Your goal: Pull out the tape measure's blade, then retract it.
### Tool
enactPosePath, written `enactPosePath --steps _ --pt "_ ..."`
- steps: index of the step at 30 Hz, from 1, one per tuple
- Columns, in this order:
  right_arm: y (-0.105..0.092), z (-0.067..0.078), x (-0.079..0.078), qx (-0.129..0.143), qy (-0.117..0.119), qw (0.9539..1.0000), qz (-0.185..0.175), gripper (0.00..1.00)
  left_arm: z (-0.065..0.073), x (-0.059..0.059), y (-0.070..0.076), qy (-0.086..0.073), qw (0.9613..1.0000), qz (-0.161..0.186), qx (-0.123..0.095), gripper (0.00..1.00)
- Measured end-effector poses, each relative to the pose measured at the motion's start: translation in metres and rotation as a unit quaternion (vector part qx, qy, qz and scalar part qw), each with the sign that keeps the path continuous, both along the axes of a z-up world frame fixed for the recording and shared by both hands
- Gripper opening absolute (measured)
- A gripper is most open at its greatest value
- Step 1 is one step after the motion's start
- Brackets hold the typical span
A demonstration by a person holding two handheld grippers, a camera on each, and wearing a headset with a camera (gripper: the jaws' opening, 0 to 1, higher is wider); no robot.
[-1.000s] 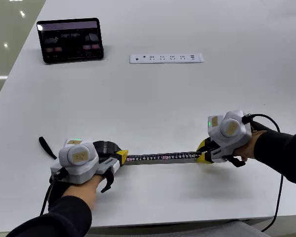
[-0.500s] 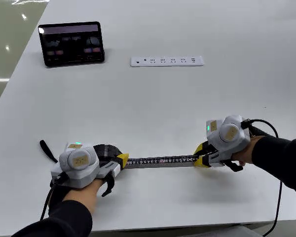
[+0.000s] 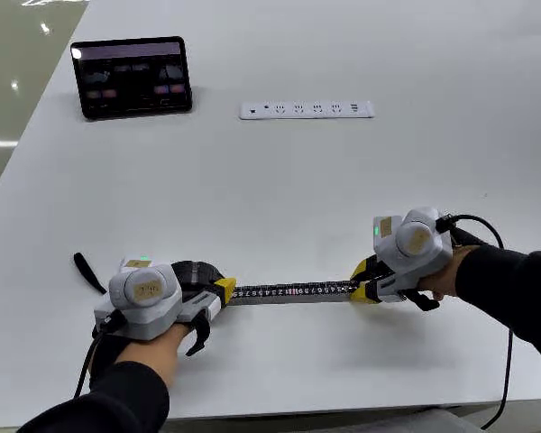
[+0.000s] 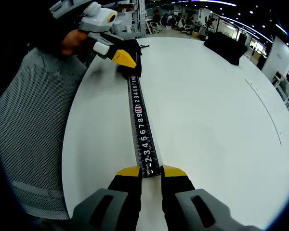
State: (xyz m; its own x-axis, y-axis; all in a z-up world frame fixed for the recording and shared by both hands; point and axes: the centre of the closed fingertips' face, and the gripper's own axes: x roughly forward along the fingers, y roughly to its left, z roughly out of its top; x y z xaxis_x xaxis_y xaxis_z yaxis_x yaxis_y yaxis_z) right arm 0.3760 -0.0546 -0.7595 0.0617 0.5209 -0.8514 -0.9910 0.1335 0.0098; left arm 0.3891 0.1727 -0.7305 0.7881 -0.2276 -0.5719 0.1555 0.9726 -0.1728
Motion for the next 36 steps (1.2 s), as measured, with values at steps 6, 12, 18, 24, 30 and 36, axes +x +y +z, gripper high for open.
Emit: enactPosePath --steps 6,12,18,24,30,36 --pt "0.003 0.0 0.0 0.003 0.001 1.0 -0.003 0.1 0.0 0.0 0.0 0.0 1.0 0.0 -0.001 0.63" --pt "0.006 0.0 0.001 0.007 0.001 1.0 -0.006 0.11 0.0 0.0 0.001 0.0 1.0 0.0 -0.002 0.63" --pt "0.011 -0.001 0.001 0.01 0.0 0.9999 -0.006 0.11 0.0 0.0 0.001 0.001 1.0 0.0 -0.002 0.63" --pt "0.014 -0.001 0.001 0.013 0.001 0.9999 -0.005 0.11 0.0 0.0 0.001 0.001 1.0 0.0 -0.003 0.63" --pt "0.016 -0.001 0.002 0.015 0.001 0.9999 -0.006 0.11 0.0 0.0 0.0 0.002 1.0 0.0 -0.004 0.63" --pt "0.021 -0.001 0.002 0.017 0.0 0.9998 -0.006 0.11 0.0 0.0 0.0 0.002 1.0 0.001 -0.005 0.63"
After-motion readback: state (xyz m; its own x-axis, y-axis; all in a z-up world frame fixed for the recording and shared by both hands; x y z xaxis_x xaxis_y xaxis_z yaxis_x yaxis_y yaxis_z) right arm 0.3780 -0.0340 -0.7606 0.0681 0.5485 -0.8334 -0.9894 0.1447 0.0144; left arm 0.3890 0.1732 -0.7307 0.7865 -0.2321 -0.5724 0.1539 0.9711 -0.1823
